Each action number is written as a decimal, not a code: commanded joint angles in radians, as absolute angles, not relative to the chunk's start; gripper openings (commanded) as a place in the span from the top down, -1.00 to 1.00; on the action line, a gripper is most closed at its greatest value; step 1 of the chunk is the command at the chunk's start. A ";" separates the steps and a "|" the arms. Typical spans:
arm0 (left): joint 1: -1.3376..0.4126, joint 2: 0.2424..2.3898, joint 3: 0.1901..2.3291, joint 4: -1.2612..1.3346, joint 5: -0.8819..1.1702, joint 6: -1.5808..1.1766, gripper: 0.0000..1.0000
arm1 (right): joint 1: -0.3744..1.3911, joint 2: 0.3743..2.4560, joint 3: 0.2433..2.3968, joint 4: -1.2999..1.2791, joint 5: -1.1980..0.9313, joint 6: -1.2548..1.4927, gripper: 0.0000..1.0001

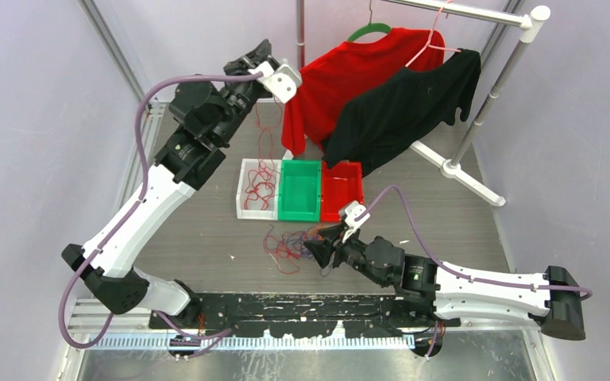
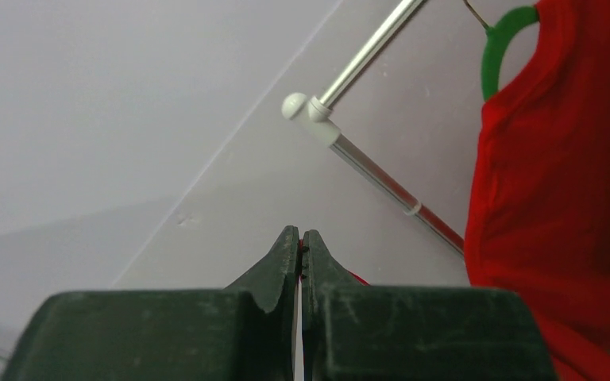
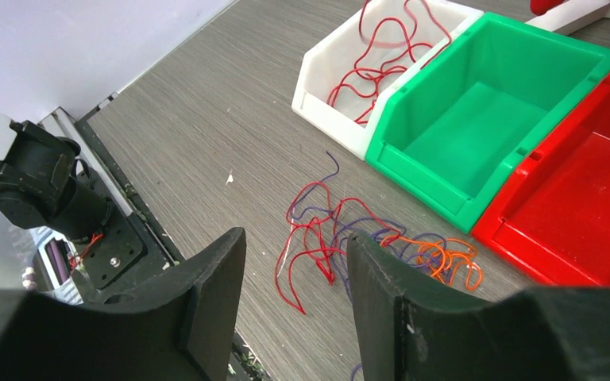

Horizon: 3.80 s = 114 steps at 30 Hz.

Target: Untangle the cables

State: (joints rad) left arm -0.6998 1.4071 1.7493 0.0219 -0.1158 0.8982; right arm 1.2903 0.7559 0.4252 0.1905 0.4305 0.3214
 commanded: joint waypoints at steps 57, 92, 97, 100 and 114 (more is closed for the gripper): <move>-0.494 1.631 1.353 -0.261 -0.048 0.460 1.00 | 1.270 0.817 0.499 0.151 0.503 0.324 -0.06; -0.434 1.698 1.538 -0.629 0.197 0.341 -0.15 | 1.169 0.922 0.560 0.107 0.374 0.321 -0.25; -0.374 1.619 1.592 -0.776 0.310 0.339 -0.95 | 1.170 1.090 0.640 0.077 0.326 0.283 -0.38; -0.329 1.554 1.598 -0.820 0.358 0.337 -0.99 | 1.171 1.202 0.693 0.086 0.264 0.244 -0.43; -0.137 1.321 1.437 -0.865 0.565 0.303 -1.00 | 1.219 1.449 0.803 -0.044 0.197 0.190 -0.22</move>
State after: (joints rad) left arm -0.1520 1.3514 1.4830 -0.8558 0.4873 0.3172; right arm 1.1965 1.4414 0.7708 -0.0177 0.2047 0.1928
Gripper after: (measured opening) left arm 0.996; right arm 0.636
